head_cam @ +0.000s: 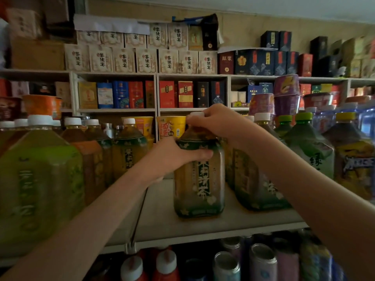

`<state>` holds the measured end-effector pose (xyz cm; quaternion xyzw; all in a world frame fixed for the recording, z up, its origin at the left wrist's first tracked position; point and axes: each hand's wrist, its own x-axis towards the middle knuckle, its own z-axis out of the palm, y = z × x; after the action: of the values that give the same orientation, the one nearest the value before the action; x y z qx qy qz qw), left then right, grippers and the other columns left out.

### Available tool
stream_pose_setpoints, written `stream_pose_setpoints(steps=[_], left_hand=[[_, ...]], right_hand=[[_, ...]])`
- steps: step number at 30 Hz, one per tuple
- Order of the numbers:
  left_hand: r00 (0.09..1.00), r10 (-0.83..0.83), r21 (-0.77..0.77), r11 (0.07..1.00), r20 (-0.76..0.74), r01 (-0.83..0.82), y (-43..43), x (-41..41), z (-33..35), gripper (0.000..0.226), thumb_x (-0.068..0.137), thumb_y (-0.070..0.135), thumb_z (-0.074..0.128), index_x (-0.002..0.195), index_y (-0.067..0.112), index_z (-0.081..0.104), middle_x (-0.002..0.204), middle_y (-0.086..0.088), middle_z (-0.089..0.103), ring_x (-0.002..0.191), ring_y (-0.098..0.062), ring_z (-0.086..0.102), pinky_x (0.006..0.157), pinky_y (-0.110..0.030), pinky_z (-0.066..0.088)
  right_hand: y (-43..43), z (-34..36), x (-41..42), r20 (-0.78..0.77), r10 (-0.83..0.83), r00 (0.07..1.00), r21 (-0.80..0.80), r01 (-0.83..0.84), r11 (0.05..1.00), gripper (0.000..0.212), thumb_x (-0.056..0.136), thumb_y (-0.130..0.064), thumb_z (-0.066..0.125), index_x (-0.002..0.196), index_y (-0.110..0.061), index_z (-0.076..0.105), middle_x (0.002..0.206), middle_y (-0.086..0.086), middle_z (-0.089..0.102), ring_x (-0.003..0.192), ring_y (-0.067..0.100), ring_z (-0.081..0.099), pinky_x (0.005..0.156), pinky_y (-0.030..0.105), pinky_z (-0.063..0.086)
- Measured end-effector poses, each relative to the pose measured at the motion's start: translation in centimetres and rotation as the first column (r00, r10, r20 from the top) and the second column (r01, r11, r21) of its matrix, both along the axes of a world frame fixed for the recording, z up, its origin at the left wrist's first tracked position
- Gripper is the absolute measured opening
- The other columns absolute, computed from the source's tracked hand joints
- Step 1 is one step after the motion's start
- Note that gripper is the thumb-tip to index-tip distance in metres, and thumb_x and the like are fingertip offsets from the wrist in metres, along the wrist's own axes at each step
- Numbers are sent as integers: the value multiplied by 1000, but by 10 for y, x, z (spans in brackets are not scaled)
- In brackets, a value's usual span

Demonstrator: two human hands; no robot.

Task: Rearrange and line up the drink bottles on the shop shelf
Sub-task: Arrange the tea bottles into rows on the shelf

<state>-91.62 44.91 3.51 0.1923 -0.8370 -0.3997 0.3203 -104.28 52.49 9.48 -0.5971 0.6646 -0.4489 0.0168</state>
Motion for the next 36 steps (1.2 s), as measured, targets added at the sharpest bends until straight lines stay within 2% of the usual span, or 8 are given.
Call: stream_pose_setpoints(steps=[7, 15, 20, 24, 26, 28, 32, 36], left_hand=[[997, -72, 19, 997, 22, 71, 11, -28, 2, 51, 45, 53, 82, 91, 34, 69, 87, 15, 73, 77, 5, 67, 68, -22, 43], [992, -114, 0, 993, 52, 114, 19, -32, 4, 44, 53, 54, 81, 93, 43, 67, 96, 17, 72, 90, 1, 65, 78, -23, 44], [971, 104, -93, 992, 216, -86, 19, -7, 9, 92, 60, 78, 62, 137, 34, 38, 130, 15, 51, 117, -9, 48, 93, -30, 40], [927, 337, -294, 914, 163, -281, 7, 43, 22, 51, 88, 50, 55, 133, 29, 46, 124, 12, 55, 104, -3, 49, 71, -14, 36], [888, 448, -453, 816, 101, -360, 5, 71, 32, 25, 95, 32, 52, 119, 29, 59, 103, 16, 61, 90, 1, 54, 59, -8, 34], [853, 520, -551, 724, 42, -415, 3, 100, 50, 16, 96, 24, 51, 96, 33, 64, 83, 15, 64, 74, 0, 60, 52, -12, 38], [794, 607, -613, 616, -30, -494, -11, 138, 96, 17, 93, 18, 56, 95, 28, 70, 90, 7, 70, 84, -17, 67, 78, -36, 55], [747, 640, -679, 630, 180, -377, -44, 153, 128, 18, 92, 18, 58, 102, 27, 71, 108, 7, 68, 96, -7, 61, 91, -29, 48]], right_hand=[[24, 6, -19, -134, -114, 984, 23, 118, 993, 36, 84, -46, 63, 90, -10, 60, 78, 3, 62, 72, 14, 59, 62, 26, 46], [30, 10, -20, -400, -198, 895, 37, 232, 972, 27, 90, -38, 56, 87, -12, 51, 76, -2, 49, 67, 11, 49, 51, 15, 40], [10, 8, 17, -452, -294, 842, -218, 215, 952, 49, 87, -37, 62, 126, -13, 45, 109, 5, 53, 94, 22, 53, 62, 26, 36], [-23, 7, 63, -429, -103, 897, -247, -7, 969, 37, 91, -24, 57, 125, -14, 48, 120, 3, 53, 96, 15, 47, 70, 23, 34], [-47, 6, 79, -388, -14, 922, -163, -53, 985, 34, 92, -20, 54, 126, -12, 49, 122, 5, 54, 99, 16, 50, 71, 23, 37], [-75, 5, 91, -312, 57, 948, -118, -98, 988, 30, 94, -17, 51, 123, -10, 52, 119, 9, 57, 98, 20, 54, 69, 23, 41], [-128, 8, 104, -205, 67, 977, -86, -86, 993, 30, 91, -11, 49, 120, -11, 56, 101, 4, 56, 69, 7, 47, 50, 18, 35], [-170, 8, 111, -206, -3, 979, 20, 8, 1000, 32, 92, -12, 48, 124, -7, 53, 117, 10, 60, 84, 16, 51, 58, 21, 37]])
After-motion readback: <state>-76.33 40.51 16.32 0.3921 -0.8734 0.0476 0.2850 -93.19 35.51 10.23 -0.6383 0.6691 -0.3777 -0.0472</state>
